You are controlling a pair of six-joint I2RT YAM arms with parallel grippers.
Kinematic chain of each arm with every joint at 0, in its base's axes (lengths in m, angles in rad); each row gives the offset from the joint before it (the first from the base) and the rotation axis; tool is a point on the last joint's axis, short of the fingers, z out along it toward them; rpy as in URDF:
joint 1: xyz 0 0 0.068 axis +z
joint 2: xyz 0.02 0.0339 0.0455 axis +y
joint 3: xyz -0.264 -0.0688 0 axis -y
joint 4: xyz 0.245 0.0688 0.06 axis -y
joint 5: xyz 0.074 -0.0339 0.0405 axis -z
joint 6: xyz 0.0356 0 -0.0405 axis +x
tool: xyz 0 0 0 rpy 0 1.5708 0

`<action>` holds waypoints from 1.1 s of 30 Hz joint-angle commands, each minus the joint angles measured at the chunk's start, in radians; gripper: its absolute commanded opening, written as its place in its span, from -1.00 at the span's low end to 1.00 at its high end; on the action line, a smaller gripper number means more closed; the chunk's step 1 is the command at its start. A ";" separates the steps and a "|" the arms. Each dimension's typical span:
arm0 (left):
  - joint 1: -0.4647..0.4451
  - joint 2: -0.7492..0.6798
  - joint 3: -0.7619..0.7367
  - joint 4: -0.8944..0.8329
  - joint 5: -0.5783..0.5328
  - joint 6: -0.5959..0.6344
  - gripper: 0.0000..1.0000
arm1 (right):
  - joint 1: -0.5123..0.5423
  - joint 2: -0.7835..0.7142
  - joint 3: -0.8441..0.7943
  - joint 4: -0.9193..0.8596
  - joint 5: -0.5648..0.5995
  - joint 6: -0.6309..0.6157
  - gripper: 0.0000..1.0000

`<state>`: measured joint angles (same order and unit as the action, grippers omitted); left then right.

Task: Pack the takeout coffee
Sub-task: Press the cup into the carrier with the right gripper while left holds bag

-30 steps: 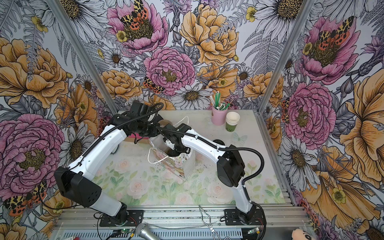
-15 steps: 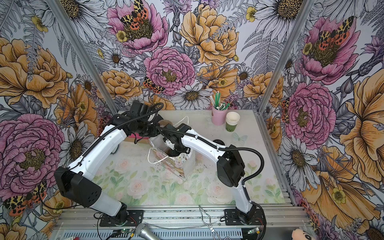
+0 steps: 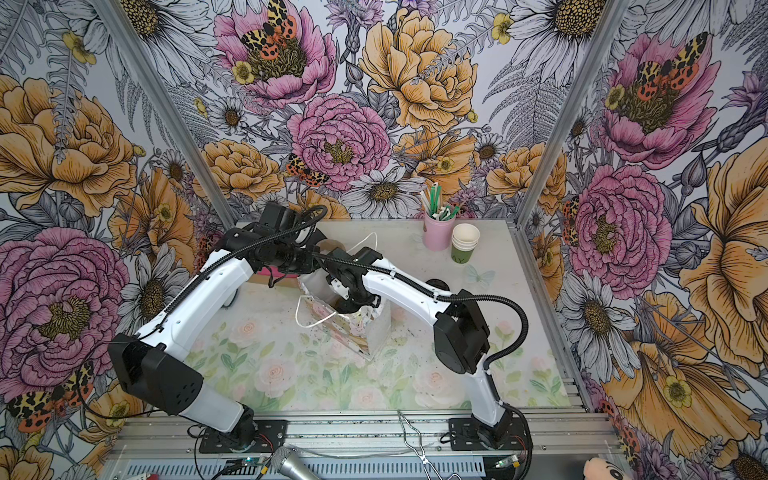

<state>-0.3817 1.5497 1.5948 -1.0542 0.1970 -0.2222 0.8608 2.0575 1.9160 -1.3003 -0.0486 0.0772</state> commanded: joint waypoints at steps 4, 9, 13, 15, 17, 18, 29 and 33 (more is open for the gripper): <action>0.003 -0.010 -0.016 0.041 0.018 -0.011 -1.00 | 0.001 0.012 -0.009 -0.001 0.009 -0.004 0.78; 0.003 -0.011 -0.017 0.043 0.017 -0.011 -1.00 | 0.000 0.016 -0.009 0.000 0.007 -0.002 0.78; 0.003 -0.010 -0.016 0.043 0.018 -0.010 -1.00 | 0.000 0.014 -0.008 -0.001 0.005 -0.002 0.78; 0.003 -0.010 -0.017 0.045 0.020 -0.011 -1.00 | 0.000 0.013 -0.007 -0.001 0.003 -0.002 0.78; 0.003 -0.010 -0.016 0.045 0.021 -0.011 -1.00 | 0.000 0.011 -0.006 -0.001 0.004 -0.003 0.79; 0.003 -0.010 -0.018 0.045 0.020 -0.012 -1.00 | 0.000 0.011 -0.006 0.000 0.004 -0.003 0.79; 0.003 -0.010 -0.020 0.047 0.021 -0.012 -1.00 | 0.000 0.006 -0.006 0.000 0.004 -0.001 0.80; 0.002 -0.010 -0.019 0.048 0.020 -0.013 -1.00 | 0.000 0.006 -0.006 0.000 0.005 -0.001 0.81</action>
<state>-0.3820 1.5497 1.5902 -1.0454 0.1974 -0.2298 0.8608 2.0575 1.9160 -1.2980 -0.0490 0.0776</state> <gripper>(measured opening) 0.045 0.904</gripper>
